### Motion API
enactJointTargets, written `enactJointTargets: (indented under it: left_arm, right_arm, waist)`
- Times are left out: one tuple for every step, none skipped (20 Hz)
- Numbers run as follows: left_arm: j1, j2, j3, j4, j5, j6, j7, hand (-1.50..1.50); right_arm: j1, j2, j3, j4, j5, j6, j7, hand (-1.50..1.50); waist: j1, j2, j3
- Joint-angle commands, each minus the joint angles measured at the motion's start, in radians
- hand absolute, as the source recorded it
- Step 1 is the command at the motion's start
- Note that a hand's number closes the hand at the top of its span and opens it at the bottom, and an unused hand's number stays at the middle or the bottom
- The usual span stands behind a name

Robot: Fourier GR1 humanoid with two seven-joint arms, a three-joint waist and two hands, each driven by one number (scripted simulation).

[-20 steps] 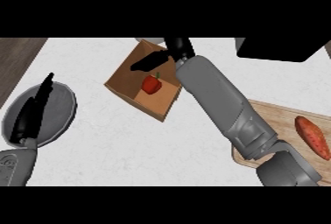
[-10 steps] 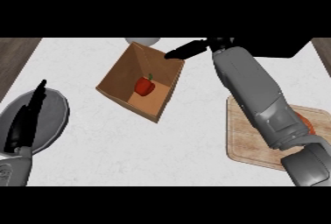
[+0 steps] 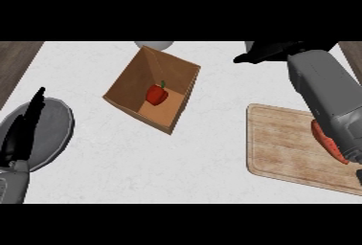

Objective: Pick the bell pepper from the cutting board and place it in the cardboard box

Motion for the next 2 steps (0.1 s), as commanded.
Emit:
enactJointTargets:
  left_arm:
    - [-0.001, -0.008, -0.005, -0.007, -0.001, -0.006, -0.001, 0.0]
    - [0.012, 0.009, 0.007, -0.03, 0.011, -0.022, 0.02, 0.0]
  right_arm:
    - [-0.012, -0.088, 0.016, 0.039, 0.039, 0.104, -0.016, -1.5]
    - [0.027, -0.099, 0.029, 0.04, 0.053, 0.134, -0.058, -1.5]
  waist:
    - [0.005, 0.001, 0.0]
    - [0.005, 0.0, 0.001]
